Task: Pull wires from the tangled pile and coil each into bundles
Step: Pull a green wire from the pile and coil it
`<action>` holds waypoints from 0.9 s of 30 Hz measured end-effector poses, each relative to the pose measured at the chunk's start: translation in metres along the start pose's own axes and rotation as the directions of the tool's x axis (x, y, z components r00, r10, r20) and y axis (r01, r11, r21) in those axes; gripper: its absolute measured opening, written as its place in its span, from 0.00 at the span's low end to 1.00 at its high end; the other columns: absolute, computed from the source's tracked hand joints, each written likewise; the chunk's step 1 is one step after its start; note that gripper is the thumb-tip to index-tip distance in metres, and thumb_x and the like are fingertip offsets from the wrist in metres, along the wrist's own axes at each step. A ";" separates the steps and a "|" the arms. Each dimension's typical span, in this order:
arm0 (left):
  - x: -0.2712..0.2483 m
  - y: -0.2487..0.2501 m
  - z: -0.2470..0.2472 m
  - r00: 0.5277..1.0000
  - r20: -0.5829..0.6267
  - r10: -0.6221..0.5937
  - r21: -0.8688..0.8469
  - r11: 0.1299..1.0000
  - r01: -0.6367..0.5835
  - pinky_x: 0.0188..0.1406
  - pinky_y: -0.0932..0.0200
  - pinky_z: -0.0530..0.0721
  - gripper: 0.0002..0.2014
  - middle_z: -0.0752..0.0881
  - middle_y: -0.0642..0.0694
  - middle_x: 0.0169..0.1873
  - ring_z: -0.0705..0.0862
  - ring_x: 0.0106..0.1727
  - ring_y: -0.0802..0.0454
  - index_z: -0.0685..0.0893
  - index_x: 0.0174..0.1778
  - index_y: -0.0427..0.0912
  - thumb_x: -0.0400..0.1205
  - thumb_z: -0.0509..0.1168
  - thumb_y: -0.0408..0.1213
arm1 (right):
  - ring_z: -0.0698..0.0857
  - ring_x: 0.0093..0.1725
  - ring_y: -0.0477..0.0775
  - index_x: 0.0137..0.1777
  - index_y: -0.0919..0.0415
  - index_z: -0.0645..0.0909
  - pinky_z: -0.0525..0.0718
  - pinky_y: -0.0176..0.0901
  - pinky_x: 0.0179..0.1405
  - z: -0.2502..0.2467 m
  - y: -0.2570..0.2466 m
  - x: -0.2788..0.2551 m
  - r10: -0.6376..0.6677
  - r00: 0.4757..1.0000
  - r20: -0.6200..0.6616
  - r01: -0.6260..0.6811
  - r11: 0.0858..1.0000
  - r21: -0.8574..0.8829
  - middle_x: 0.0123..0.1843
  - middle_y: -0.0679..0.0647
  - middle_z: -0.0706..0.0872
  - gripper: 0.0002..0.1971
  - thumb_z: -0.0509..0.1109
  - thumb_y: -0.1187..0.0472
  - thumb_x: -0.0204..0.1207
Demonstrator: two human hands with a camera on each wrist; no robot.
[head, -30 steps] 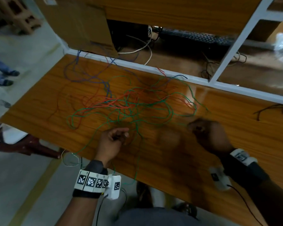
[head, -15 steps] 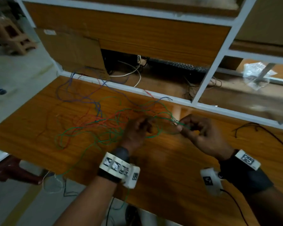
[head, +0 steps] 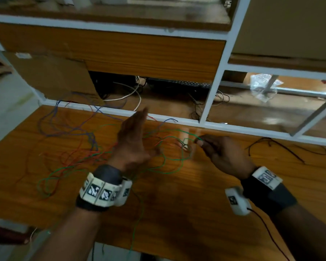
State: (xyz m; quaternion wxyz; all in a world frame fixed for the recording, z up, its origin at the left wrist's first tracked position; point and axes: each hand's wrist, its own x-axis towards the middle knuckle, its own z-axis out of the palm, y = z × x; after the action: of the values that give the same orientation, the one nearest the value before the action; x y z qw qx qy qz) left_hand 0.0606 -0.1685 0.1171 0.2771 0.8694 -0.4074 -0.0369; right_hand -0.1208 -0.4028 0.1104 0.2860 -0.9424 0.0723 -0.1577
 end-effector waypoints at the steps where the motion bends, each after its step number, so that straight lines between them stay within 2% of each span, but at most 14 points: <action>1: -0.003 0.024 0.001 0.997 -0.004 0.081 0.052 0.995 -0.081 0.83 0.50 0.50 0.53 0.57 0.51 0.86 0.51 0.86 0.49 0.49 0.87 0.59 0.68 0.60 0.75 | 0.80 0.30 0.36 0.54 0.47 0.88 0.71 0.36 0.31 0.002 -0.008 0.004 -0.012 1.000 0.011 0.012 1.000 0.015 0.30 0.37 0.80 0.09 0.65 0.55 0.90; 2: -0.005 0.043 0.006 0.987 -0.008 0.160 0.063 0.985 -0.159 0.83 0.54 0.52 0.46 0.65 0.52 0.83 0.56 0.85 0.49 0.57 0.86 0.59 0.73 0.58 0.72 | 0.80 0.31 0.38 0.55 0.52 0.88 0.73 0.38 0.30 0.004 -0.017 0.008 -0.028 0.999 0.029 0.027 0.999 0.045 0.32 0.38 0.82 0.09 0.66 0.57 0.90; 4: -0.001 0.064 0.014 0.953 -0.051 0.299 -0.118 0.946 -0.303 0.71 0.55 0.71 0.23 0.84 0.52 0.62 0.76 0.69 0.52 0.81 0.72 0.56 0.83 0.61 0.59 | 0.78 0.27 0.41 0.52 0.54 0.87 0.71 0.40 0.27 0.007 -0.031 0.010 -0.062 0.994 0.090 0.047 0.986 0.157 0.30 0.40 0.82 0.07 0.68 0.62 0.88; 5: -0.001 0.068 0.015 0.940 -0.074 0.332 -0.229 0.912 -0.340 0.58 0.57 0.78 0.11 0.85 0.55 0.48 0.81 0.56 0.56 0.87 0.58 0.56 0.85 0.64 0.52 | 0.75 0.24 0.42 0.50 0.55 0.87 0.69 0.41 0.25 0.008 -0.036 0.009 -0.078 0.988 0.133 0.045 0.971 0.235 0.28 0.43 0.81 0.06 0.69 0.61 0.88; 7: 0.004 0.059 0.013 0.953 -0.090 0.289 -0.380 0.875 -0.301 0.41 0.63 0.79 0.06 0.84 0.56 0.36 0.82 0.39 0.61 0.88 0.43 0.58 0.85 0.69 0.43 | 0.74 0.24 0.49 0.57 0.54 0.87 0.69 0.45 0.24 0.008 -0.040 0.004 -0.085 0.974 0.209 -0.003 0.921 0.390 0.28 0.52 0.80 0.06 0.72 0.54 0.86; 10: 0.007 0.029 -0.005 0.983 -0.078 0.168 -0.410 0.893 -0.185 0.42 0.69 0.80 0.07 0.89 0.59 0.38 0.86 0.41 0.67 0.91 0.45 0.54 0.81 0.74 0.35 | 0.77 0.27 0.55 0.65 0.50 0.86 0.73 0.46 0.29 0.005 -0.020 -0.010 0.000 0.978 0.209 -0.093 0.894 0.439 0.31 0.58 0.82 0.13 0.76 0.53 0.82; 12: 0.010 -0.003 -0.028 0.976 -0.215 0.040 -0.369 0.922 -0.119 0.45 0.73 0.80 0.10 0.90 0.56 0.41 0.86 0.43 0.72 0.90 0.46 0.52 0.81 0.71 0.29 | 0.77 0.26 0.49 0.57 0.54 0.89 0.73 0.44 0.29 -0.004 0.005 -0.025 0.044 0.976 0.212 -0.105 0.954 0.282 0.30 0.53 0.82 0.09 0.74 0.50 0.84; 15: 0.013 -0.062 -0.058 0.885 -0.424 -0.194 -0.367 0.930 0.028 0.51 0.57 0.86 0.05 0.91 0.46 0.44 0.89 0.48 0.57 0.89 0.42 0.55 0.83 0.70 0.41 | 0.80 0.29 0.59 0.39 0.63 0.83 0.75 0.53 0.31 -0.022 0.034 -0.051 0.110 0.966 0.232 -0.160 0.965 0.210 0.30 0.59 0.79 0.25 0.66 0.40 0.84; 17: 0.013 -0.081 -0.062 0.893 -0.375 -0.248 -0.350 0.930 0.112 0.49 0.46 0.86 0.10 0.90 0.42 0.43 0.88 0.50 0.43 0.88 0.40 0.57 0.82 0.68 0.56 | 0.82 0.31 0.64 0.37 0.65 0.81 0.81 0.59 0.36 -0.030 0.040 -0.058 0.143 0.970 0.194 -0.188 0.953 0.236 0.30 0.62 0.79 0.27 0.65 0.41 0.85; 20: 0.010 -0.066 -0.042 0.945 -0.292 -0.148 -0.007 0.988 0.153 0.60 0.44 0.80 0.32 0.87 0.41 0.61 0.83 0.63 0.38 0.89 0.60 0.49 0.80 0.56 0.71 | 0.85 0.31 0.65 0.44 0.61 0.87 0.84 0.66 0.35 -0.029 0.033 -0.047 0.160 0.982 0.101 -0.179 0.960 0.216 0.32 0.62 0.85 0.20 0.66 0.45 0.86; 22: 0.011 -0.028 -0.027 0.952 -0.299 0.060 0.159 0.987 -0.012 0.71 0.43 0.75 0.37 0.84 0.44 0.69 0.78 0.71 0.40 0.83 0.71 0.49 0.80 0.51 0.72 | 0.82 0.26 0.54 0.47 0.56 0.90 0.79 0.54 0.28 -0.022 0.015 -0.032 0.108 0.993 0.038 -0.113 0.977 0.179 0.30 0.54 0.85 0.16 0.67 0.47 0.87; 24: 0.012 0.016 -0.009 0.947 -0.210 0.244 0.121 0.967 -0.223 0.75 0.46 0.74 0.39 0.82 0.40 0.70 0.78 0.72 0.40 0.80 0.74 0.43 0.81 0.52 0.70 | 0.78 0.25 0.43 0.49 0.54 0.91 0.72 0.38 0.27 -0.012 -0.006 -0.015 0.048 0.999 0.025 -0.052 0.981 0.189 0.29 0.43 0.84 0.12 0.69 0.51 0.88; 26: 0.009 0.058 0.004 0.953 0.013 0.303 -0.036 0.952 -0.303 0.72 0.54 0.76 0.35 0.84 0.42 0.68 0.80 0.70 0.45 0.79 0.75 0.42 0.82 0.56 0.65 | 0.78 0.26 0.43 0.49 0.54 0.91 0.74 0.44 0.26 -0.004 -0.024 -0.001 -0.027 0.998 0.059 0.012 0.970 0.241 0.30 0.45 0.85 0.14 0.68 0.48 0.88; 27: 0.008 0.067 0.010 0.942 0.120 0.312 -0.156 0.943 -0.293 0.66 0.56 0.79 0.29 0.87 0.46 0.63 0.83 0.64 0.50 0.81 0.73 0.44 0.84 0.58 0.61 | 0.80 0.27 0.49 0.49 0.52 0.90 0.76 0.49 0.26 -0.002 -0.030 0.004 -0.057 0.996 0.075 0.036 0.965 0.261 0.31 0.49 0.87 0.15 0.67 0.44 0.87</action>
State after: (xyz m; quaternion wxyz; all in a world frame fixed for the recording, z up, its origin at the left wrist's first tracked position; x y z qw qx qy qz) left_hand 0.0175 -0.2132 0.1445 0.3080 0.7705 -0.5518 -0.0838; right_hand -0.1160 -0.3798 0.1297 0.4056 -0.9040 0.0172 -0.1339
